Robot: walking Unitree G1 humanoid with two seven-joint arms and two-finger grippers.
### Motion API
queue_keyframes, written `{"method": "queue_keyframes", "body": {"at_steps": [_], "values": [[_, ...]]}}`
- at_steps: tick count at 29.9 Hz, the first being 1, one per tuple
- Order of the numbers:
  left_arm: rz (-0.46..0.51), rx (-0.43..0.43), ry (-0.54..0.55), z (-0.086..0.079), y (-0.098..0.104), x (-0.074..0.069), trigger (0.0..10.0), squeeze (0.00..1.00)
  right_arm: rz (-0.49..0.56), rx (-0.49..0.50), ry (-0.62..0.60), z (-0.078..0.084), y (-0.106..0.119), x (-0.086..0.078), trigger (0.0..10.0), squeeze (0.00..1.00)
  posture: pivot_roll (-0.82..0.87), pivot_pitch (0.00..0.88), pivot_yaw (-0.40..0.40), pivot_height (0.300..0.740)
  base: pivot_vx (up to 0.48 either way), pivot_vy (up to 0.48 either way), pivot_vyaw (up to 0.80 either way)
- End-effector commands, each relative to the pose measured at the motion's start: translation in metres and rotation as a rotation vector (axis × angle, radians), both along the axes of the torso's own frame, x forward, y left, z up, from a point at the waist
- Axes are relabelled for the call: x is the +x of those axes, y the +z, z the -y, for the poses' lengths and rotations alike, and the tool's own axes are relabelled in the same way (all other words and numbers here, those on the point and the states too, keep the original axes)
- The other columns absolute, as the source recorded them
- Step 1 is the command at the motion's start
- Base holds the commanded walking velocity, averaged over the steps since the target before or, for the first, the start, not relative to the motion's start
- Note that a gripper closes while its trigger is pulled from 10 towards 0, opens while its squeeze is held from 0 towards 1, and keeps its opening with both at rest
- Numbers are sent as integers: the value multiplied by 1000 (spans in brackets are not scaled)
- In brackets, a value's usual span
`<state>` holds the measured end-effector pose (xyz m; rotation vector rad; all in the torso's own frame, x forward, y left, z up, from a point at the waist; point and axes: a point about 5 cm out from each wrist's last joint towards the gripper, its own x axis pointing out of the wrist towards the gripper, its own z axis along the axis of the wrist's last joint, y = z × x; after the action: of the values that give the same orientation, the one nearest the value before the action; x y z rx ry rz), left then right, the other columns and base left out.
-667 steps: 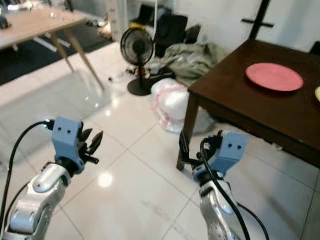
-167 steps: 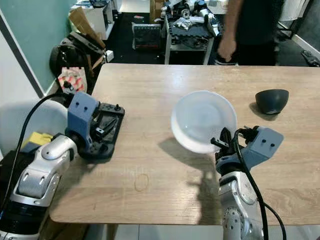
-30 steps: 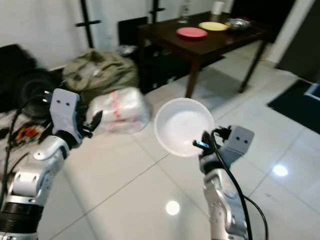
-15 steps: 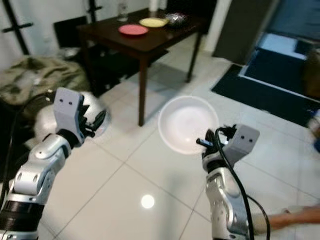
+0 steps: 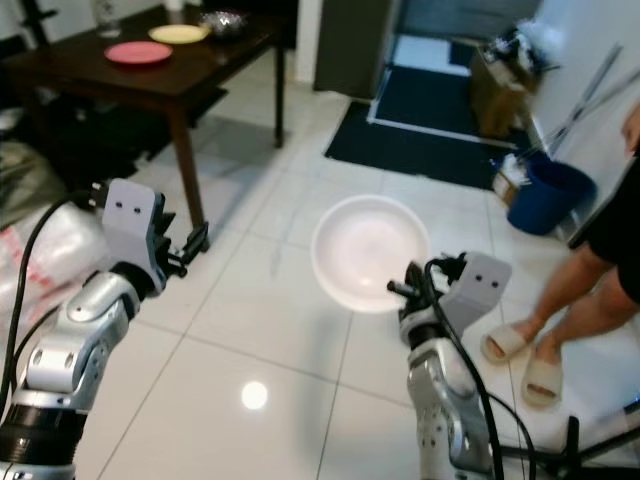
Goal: Setting the table
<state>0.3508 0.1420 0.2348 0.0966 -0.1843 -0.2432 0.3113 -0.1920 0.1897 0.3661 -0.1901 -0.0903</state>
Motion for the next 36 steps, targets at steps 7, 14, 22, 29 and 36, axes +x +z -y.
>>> {"method": "queue_keyframes", "body": {"at_steps": [7,14,22,29,36], "values": [[-147,64,3,0,-59,-7,10000,0,-88,-38,49,-11,-21,-5,10000,0,2,139,62,740,0,0,0],[-281,120,57,-5,-104,-16,10000,0,-163,-32,134,-24,-42,-14,10000,0,-11,137,45,740,0,0,0],[-209,192,151,-12,-108,-18,10000,0,-237,-16,257,-44,-69,-24,10000,0,-8,114,30,740,141,0,0],[-170,186,163,-4,-108,-20,10000,0,-236,-13,222,-42,-75,-24,10000,0,1,99,23,740,480,0,0],[-154,168,127,8,-109,-25,10000,0,-178,-72,211,-32,-60,-12,10000,0,4,97,13,740,480,0,0]]}}
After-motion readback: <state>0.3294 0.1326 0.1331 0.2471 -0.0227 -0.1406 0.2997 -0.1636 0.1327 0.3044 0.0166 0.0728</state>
